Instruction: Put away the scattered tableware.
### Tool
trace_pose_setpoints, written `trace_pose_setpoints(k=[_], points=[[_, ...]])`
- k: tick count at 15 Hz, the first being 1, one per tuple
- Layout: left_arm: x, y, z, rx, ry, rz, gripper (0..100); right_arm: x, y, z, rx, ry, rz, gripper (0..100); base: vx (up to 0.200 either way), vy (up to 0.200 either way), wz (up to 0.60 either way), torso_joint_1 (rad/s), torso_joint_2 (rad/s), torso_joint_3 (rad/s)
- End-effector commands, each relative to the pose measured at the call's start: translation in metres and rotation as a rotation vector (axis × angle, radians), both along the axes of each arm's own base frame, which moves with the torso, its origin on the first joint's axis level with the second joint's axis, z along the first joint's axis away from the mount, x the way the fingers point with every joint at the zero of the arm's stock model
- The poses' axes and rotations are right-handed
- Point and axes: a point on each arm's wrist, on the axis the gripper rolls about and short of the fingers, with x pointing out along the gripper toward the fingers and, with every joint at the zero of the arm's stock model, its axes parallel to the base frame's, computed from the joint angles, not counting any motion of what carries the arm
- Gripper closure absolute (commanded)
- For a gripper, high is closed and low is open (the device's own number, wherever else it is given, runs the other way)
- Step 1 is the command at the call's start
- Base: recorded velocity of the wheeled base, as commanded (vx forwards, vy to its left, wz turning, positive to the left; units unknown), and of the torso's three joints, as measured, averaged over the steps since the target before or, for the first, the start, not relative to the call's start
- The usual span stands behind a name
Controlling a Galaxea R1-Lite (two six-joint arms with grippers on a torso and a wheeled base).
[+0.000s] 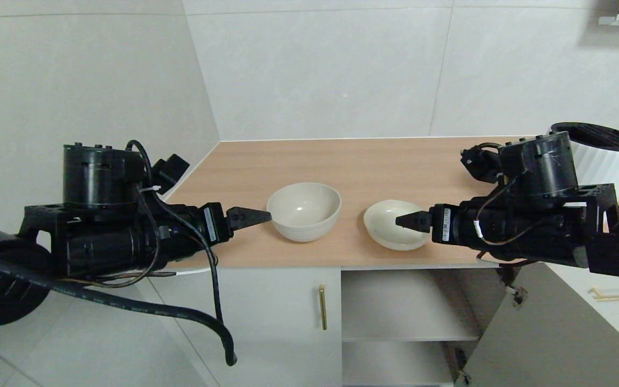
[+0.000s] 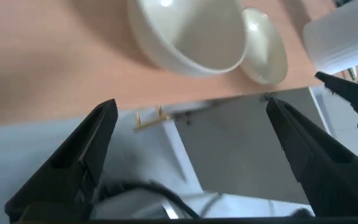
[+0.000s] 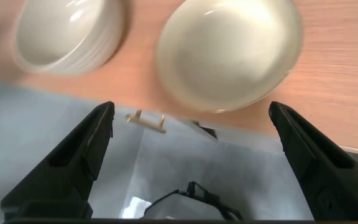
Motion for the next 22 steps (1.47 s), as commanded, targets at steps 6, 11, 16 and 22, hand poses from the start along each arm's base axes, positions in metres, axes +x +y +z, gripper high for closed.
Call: trace_pose_setpoints(k=[6, 11, 16, 22], points=[[0.037, -0.014, -0.013, -0.073, 0.128, 0.14, 0, 0.031, 0.001, -0.003, 0.003, 0.024, -0.179, 0, 0.0, 0.0, 0.0, 0.0, 0.0, 0.0], [0.062, -0.035, -0.023, -0.042, 0.119, 0.275, 0, 0.032, -0.001, -0.003, 0.003, 0.025, -0.188, 0, 0.0, 0.0, 0.0, 0.0, 0.0, 0.0], [0.061, -0.041, -0.022, -0.077, 0.125, 0.273, 0, 0.032, -0.001, -0.003, 0.002, 0.027, -0.188, 0, 0.0, 0.0, 0.0, 0.0, 0.0, 0.0], [0.065, -0.053, -0.04, -0.055, 0.167, 0.255, 0, 0.032, -0.001, -0.004, -0.001, 0.029, -0.187, 0, 0.0, 0.0, 0.0, 0.0, 0.0, 0.0]])
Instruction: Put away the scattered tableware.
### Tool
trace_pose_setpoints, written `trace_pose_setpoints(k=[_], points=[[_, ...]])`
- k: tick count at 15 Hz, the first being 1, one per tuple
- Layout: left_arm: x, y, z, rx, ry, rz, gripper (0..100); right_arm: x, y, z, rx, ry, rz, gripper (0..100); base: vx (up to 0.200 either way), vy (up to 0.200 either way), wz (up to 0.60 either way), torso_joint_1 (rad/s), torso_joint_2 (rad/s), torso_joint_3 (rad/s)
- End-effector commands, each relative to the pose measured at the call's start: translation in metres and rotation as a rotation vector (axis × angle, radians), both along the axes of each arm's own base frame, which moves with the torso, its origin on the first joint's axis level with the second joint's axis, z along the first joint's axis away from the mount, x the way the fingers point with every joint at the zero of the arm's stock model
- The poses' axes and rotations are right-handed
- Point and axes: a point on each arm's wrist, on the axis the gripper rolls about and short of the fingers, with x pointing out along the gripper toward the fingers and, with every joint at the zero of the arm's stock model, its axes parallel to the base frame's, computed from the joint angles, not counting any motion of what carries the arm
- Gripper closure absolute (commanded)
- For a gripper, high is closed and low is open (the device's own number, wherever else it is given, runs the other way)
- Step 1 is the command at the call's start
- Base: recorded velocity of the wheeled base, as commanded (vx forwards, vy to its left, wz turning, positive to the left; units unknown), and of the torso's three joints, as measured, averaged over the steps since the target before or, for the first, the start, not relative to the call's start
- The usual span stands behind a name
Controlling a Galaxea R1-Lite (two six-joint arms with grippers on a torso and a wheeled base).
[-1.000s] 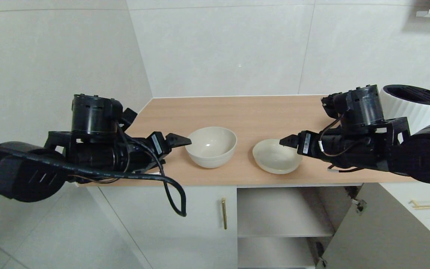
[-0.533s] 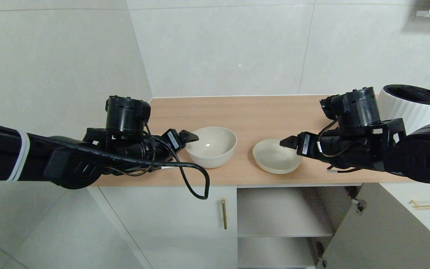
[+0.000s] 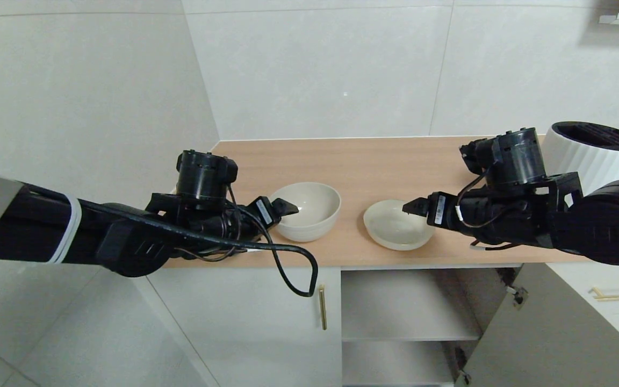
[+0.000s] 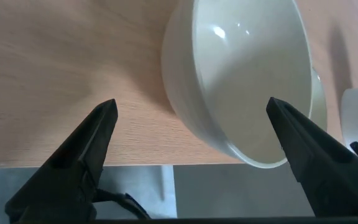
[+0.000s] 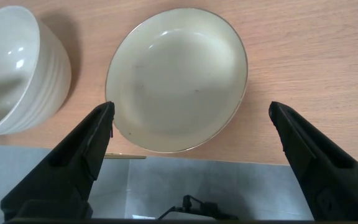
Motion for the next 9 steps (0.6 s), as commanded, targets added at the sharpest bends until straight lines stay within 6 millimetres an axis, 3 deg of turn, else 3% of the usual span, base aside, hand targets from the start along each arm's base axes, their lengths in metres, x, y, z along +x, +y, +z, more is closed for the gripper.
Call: trace_pose_setpoints(k=[1, 3, 4, 9], points=[[0.0011, -0.0017, -0.0036, 0.003, 0.007, -0.002, 0, -0.0004, -0.0001, 0.0011, 0.002, -0.003, 0.001, 0, 0.0, 0.0, 0.0, 0.0, 0.0, 0.0], [0.0003, -0.0013, -0.0023, 0.002, 0.004, -0.001, 0, -0.0003, 0.0, 0.0001, 0.0, 0.0, 0.001, 0, 0.0, 0.0, 0.0, 0.0, 0.0, 0.0], [0.0003, -0.0013, -0.0023, 0.002, 0.004, -0.001, 100, 0.0, 0.0001, -0.0004, 0.0, 0.001, 0.001, 0, 0.0, 0.0, 0.0, 0.0, 0.0, 0.0], [0.0, -0.0012, 0.0022, -0.008, -0.016, 0.0, 100, 0.0001, 0.0002, 0.0, 0.0, 0.0, 0.001, 0, 0.0, 0.0, 0.0, 0.0, 0.0, 0.0]])
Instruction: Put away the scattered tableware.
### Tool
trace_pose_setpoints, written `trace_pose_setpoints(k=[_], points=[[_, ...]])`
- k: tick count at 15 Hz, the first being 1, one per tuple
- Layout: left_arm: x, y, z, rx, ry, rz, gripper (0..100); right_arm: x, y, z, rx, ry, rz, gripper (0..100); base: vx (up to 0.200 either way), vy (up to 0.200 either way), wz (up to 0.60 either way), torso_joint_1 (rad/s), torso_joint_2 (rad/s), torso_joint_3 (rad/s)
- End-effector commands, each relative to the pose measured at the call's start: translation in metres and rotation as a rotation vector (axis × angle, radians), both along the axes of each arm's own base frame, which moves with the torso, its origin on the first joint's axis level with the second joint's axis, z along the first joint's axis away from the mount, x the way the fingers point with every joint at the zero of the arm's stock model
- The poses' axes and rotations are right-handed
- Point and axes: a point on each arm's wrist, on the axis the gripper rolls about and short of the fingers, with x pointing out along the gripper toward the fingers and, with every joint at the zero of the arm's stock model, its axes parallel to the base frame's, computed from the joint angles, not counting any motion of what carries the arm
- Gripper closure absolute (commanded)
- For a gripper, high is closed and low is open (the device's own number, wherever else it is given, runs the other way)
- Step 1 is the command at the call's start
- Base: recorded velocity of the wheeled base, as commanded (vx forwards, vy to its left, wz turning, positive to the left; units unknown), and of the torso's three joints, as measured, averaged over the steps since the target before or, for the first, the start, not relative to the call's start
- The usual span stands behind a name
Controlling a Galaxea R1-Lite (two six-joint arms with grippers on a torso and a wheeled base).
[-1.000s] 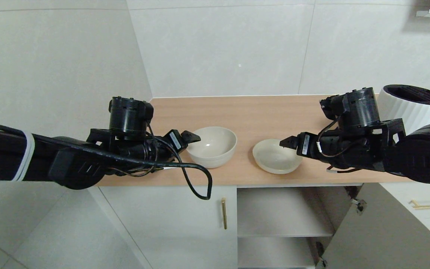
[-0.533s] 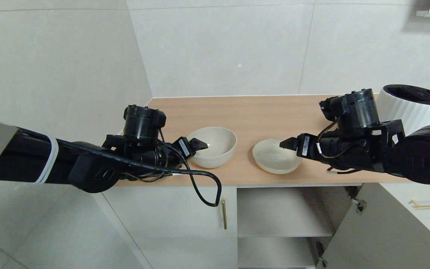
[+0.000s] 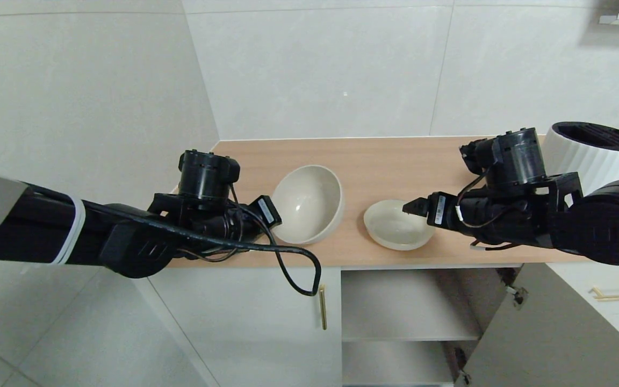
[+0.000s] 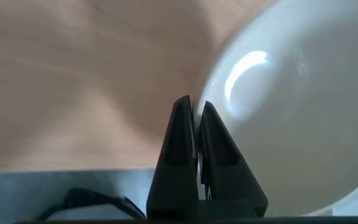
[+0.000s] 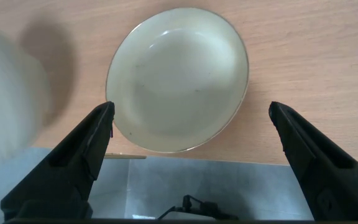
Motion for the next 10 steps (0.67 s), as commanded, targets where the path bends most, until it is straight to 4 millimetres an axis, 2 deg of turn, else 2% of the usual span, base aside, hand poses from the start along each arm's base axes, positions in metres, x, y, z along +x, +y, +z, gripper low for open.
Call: trace_pose_setpoints(k=[1, 5, 10], points=[[-0.001, 0.001, 0.001, 0.0, -0.001, 0.0, 100, 0.0, 0.0, 0.001, 0.0, -0.002, -0.001, 0, 0.0, 0.0, 0.0, 0.0, 0.0, 0.0], [-0.003, 0.002, 0.005, -0.005, -0.01, -0.001, 100, 0.0, 0.0, 0.0, -0.005, -0.001, -0.006, 0, 0.0, 0.0, 0.0, 0.0, 0.0, 0.0], [-0.007, 0.003, 0.012, -0.013, -0.024, -0.005, 100, 0.016, 0.005, -0.032, -0.15, 0.057, -0.083, 0, 0.0, 0.0, 0.0, 0.0, 0.0, 0.0]])
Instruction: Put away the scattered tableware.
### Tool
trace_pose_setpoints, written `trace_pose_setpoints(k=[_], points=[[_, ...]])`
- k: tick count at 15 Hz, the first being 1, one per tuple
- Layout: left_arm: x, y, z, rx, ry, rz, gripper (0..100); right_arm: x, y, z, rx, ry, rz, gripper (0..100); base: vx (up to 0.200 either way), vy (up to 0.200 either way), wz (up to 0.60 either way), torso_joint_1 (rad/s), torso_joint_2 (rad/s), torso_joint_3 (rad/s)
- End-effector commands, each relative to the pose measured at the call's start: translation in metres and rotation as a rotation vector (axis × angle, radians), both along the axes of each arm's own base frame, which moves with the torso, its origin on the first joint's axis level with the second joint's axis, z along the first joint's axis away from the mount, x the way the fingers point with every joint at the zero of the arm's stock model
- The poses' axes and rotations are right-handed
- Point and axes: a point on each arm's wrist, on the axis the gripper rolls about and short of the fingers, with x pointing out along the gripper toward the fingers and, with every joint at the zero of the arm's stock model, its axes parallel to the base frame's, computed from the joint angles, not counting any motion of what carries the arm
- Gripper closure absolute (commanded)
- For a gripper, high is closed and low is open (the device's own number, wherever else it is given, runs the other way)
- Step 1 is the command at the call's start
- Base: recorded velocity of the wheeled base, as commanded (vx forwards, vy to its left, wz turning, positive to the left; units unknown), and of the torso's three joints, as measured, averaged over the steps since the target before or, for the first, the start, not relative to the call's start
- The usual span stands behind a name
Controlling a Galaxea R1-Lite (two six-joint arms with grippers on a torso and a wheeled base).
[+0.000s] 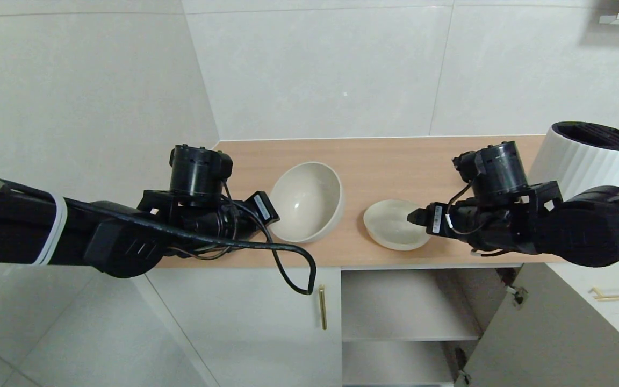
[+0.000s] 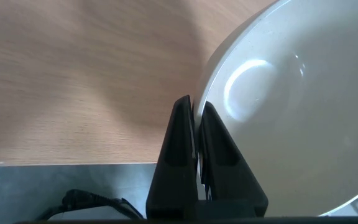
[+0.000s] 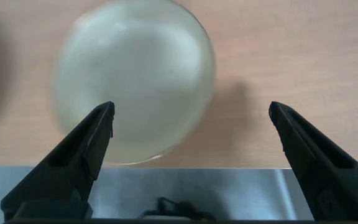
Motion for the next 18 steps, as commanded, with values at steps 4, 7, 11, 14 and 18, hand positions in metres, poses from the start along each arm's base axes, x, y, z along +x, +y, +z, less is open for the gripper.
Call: trace_pose_setpoints(k=[4, 7, 11, 14, 18], points=[[-0.001, 0.001, 0.003, -0.003, -0.007, 0.001, 100, 0.019, 0.003, -0.025, -0.076, 0.058, -0.06, 0, 0.0, 0.0, 0.0, 0.0, 0.0, 0.0], [-0.001, 0.001, 0.003, -0.003, -0.007, 0.001, 100, 0.02, 0.003, -0.025, -0.076, 0.059, -0.061, 0, 0.0, 0.0, 0.0, 0.0, 0.0, 0.0], [-0.003, -0.002, 0.002, -0.002, -0.003, -0.007, 100, 0.021, 0.004, -0.026, -0.071, 0.06, -0.062, 0, 0.0, 0.0, 0.0, 0.0, 0.0, 0.0], [-0.003, -0.001, 0.001, 0.0, 0.0, -0.007, 100, 0.021, 0.004, -0.024, -0.063, 0.055, -0.059, 100, 0.0, 0.0, 0.0, 0.0, 0.0, 0.0], [-0.007, -0.001, 0.005, -0.005, -0.005, -0.016, 100, 0.02, 0.004, -0.023, -0.06, 0.051, -0.058, 100, 0.0, 0.0, 0.0, 0.0, 0.0, 0.0]])
